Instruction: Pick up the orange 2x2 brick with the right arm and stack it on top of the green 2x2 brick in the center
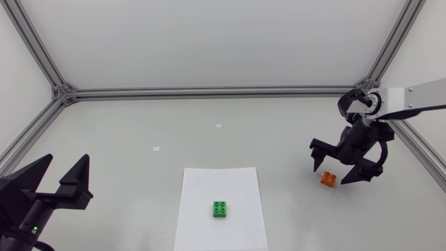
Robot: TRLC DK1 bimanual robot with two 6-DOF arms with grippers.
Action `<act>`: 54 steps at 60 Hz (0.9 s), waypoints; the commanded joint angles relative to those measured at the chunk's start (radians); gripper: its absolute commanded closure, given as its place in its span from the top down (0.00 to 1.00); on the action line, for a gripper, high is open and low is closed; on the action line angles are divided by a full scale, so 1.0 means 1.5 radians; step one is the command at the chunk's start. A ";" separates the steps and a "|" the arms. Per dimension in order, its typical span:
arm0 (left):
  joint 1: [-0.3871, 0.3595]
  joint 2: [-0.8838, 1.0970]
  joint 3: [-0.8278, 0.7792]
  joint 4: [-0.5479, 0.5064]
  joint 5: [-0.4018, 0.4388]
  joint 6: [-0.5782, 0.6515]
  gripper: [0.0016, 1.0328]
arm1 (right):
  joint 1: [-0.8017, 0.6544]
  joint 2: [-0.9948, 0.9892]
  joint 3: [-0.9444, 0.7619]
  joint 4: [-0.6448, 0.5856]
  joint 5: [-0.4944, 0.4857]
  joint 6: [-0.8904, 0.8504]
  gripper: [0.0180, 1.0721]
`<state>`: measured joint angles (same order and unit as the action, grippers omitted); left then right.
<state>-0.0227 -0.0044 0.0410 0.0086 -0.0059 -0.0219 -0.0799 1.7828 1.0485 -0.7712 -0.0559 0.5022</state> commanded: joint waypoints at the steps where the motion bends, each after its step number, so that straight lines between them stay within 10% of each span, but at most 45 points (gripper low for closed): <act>1: 0.002 -0.005 -0.027 -0.009 0.003 0.008 0.96 | -0.003 0.014 -0.004 0.010 0.004 0.014 0.90; 31: 0.002 -0.005 -0.027 -0.010 0.003 0.008 0.96 | -0.009 0.034 -0.014 0.031 0.012 0.006 0.86; 54: 0.002 -0.005 -0.027 -0.010 0.003 0.008 0.96 | -0.009 0.025 -0.028 0.043 0.027 -0.001 0.64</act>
<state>-0.0223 -0.0044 0.0410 0.0086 -0.0059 -0.0219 -0.0872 1.8133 1.0328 -0.7090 -0.0273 0.5011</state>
